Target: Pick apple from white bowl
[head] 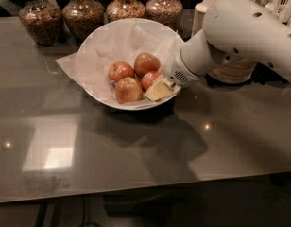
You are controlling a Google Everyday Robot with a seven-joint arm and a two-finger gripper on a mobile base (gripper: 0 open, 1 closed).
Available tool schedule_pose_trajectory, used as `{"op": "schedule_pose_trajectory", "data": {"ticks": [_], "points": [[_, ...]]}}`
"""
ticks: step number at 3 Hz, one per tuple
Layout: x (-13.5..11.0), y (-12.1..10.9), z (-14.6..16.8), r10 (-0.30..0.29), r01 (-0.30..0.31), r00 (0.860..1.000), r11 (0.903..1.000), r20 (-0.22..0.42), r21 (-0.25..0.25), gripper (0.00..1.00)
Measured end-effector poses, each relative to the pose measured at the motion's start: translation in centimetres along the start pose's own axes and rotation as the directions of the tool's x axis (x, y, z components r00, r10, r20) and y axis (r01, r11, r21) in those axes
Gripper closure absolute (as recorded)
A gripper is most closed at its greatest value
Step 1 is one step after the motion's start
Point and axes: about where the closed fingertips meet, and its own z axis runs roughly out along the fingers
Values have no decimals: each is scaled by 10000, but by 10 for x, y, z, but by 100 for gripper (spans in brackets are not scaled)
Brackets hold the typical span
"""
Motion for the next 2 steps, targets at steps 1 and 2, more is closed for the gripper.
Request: {"op": "schedule_pose_trajectory", "data": {"ticks": [1, 2], "points": [[0, 0, 0, 0, 0, 10000, 10000, 0, 0, 100], [0, 0, 0, -1, 1, 10000, 10000, 0, 0, 100]]}}
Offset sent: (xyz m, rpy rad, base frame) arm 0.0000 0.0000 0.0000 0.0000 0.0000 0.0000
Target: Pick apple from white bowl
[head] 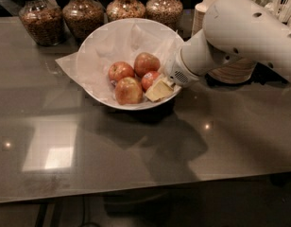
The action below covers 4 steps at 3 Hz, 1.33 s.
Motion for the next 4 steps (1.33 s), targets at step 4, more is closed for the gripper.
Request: {"op": "schedule_pose_trajectory", "data": {"ticks": [4], "points": [[-45, 3, -53, -442, 570, 9777, 9968, 2055, -566, 100]]}}
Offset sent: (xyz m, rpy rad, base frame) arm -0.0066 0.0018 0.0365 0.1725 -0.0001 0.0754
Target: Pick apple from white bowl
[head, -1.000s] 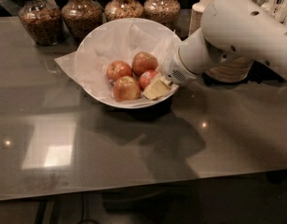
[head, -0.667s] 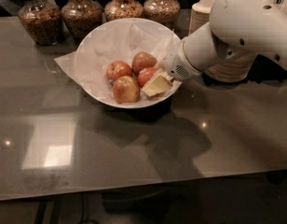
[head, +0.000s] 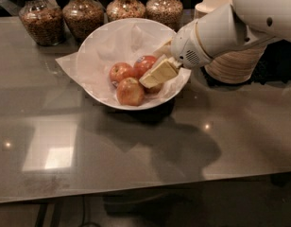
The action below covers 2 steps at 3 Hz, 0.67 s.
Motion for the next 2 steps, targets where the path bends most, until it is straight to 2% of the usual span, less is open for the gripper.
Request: {"op": "schedule_pose_trajectory", "data": {"ticks": [1, 2], "points": [[-20, 2, -21, -201, 246, 9957, 9985, 902, -489, 100], [-38, 9, -47, -508, 694, 9843, 9919, 1692, -1060, 100]]}}
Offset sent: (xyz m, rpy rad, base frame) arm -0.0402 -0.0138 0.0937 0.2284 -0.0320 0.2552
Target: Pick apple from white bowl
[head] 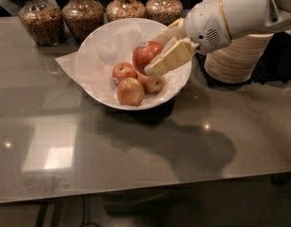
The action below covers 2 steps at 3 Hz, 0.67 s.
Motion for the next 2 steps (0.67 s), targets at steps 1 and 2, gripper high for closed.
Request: {"op": "schedule_pose_trajectory", "data": {"ticks": [1, 2], "points": [[-17, 14, -20, -394, 408, 9977, 9988, 560, -252, 100], [-17, 15, -21, -407, 424, 9974, 9987, 590, -266, 100]]}}
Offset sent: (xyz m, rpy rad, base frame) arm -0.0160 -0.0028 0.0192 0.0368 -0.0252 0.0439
